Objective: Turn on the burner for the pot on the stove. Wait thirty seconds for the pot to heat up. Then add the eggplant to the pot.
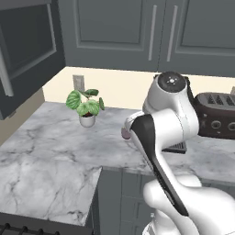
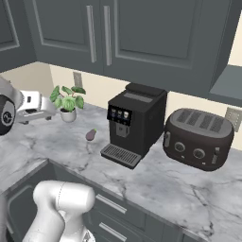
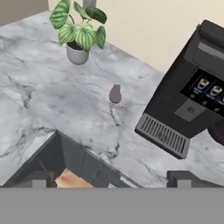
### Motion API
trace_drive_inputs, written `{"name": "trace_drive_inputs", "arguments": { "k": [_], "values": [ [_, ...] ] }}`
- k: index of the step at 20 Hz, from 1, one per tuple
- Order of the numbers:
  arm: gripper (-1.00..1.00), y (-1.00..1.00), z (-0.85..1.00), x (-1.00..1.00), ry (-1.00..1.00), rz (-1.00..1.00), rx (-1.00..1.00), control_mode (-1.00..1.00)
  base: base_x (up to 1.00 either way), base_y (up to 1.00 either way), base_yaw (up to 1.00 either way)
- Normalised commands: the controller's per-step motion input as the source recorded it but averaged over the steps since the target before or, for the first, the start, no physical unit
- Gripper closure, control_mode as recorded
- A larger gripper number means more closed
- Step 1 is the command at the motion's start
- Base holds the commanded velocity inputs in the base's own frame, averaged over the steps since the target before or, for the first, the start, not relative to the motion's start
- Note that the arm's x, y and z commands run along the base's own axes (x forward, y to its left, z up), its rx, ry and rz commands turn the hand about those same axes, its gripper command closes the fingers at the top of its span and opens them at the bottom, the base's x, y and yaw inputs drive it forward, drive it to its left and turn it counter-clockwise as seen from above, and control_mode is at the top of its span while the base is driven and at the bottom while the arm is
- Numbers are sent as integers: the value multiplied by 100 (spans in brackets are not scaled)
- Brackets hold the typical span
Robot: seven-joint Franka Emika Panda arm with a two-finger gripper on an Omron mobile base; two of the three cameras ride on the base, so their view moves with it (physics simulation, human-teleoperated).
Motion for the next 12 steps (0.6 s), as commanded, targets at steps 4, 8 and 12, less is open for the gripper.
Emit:
{"name": "trace_drive_inputs", "arguments": {
  "k": [4, 8, 12],
  "values": [
    [-100, 0, -39, 39, 1, -1, 0, -100, 0, 0, 0],
    [-100, 0, -49, 12, 0, -3, 0, -100, 0, 0, 0],
    [-100, 0, -54, 5, 0, -7, 0, -100, 0, 0, 0]
  ]
}}
